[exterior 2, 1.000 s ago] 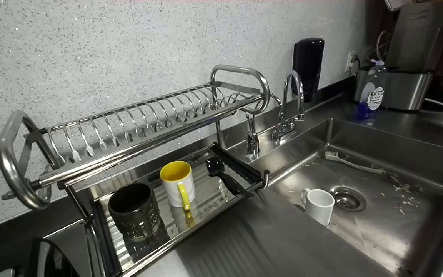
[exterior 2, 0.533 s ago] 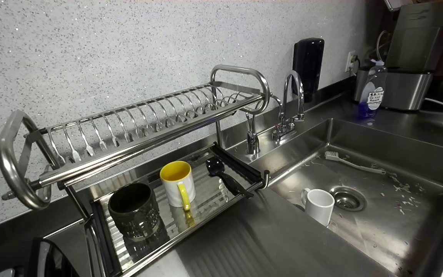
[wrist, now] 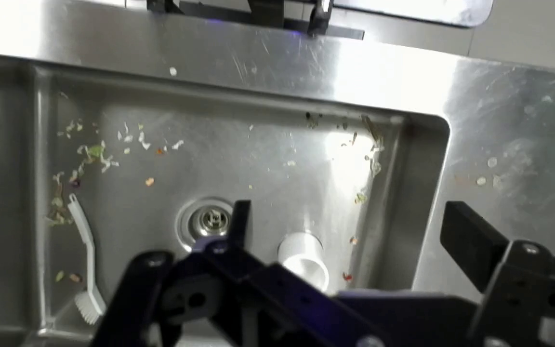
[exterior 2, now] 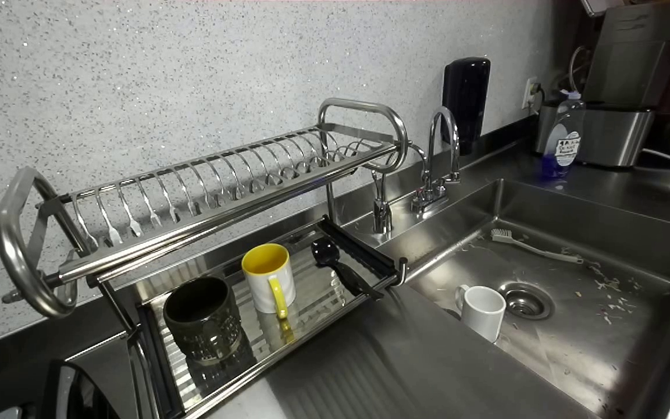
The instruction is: Put the black spoon in the sink
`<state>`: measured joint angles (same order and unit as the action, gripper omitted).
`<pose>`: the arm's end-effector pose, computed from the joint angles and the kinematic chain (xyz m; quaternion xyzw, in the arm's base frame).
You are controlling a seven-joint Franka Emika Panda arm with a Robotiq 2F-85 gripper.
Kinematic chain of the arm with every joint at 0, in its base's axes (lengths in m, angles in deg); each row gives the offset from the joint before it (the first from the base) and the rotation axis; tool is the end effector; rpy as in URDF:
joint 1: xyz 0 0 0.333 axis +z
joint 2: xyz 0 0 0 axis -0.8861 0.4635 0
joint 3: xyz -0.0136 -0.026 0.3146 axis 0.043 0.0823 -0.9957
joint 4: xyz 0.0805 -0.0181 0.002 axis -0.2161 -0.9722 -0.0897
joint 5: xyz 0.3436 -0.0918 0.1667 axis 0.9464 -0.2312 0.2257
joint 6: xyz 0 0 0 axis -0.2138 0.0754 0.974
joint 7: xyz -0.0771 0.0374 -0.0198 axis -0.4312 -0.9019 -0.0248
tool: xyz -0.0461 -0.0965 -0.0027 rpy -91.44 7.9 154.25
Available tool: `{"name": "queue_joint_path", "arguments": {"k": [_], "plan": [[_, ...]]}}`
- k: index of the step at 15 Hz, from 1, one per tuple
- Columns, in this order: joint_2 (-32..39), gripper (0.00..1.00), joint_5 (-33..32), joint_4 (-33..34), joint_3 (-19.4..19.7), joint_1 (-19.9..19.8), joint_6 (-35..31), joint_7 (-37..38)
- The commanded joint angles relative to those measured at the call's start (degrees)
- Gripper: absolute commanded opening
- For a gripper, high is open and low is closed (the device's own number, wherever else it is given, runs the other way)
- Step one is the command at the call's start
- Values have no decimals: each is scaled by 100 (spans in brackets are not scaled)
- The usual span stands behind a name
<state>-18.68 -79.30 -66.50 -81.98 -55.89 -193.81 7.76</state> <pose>0.3855 0.0966 0.4139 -0.9964 -0.0712 0.0462 0.0007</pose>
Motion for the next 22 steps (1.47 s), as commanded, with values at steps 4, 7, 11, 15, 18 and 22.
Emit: {"name": "queue_joint_path", "arguments": {"k": [4, 7, 11, 15, 18, 22], "plan": [[1681, 100, -62, 988, -407, 197, -2123, 384], [2538, 100, -412, 1421, -621, 290, -2944, 799], [2724, 100, -771, 1395, -521, 438, -3186, 1160], [3015, 100, -914, 1641, -471, 478, -3207, 1325], [3166, 100, -1053, 1756, -440, 521, -3353, 1583], [3707, 100, -1073, 2002, -474, 794, -4062, 1925]]}}
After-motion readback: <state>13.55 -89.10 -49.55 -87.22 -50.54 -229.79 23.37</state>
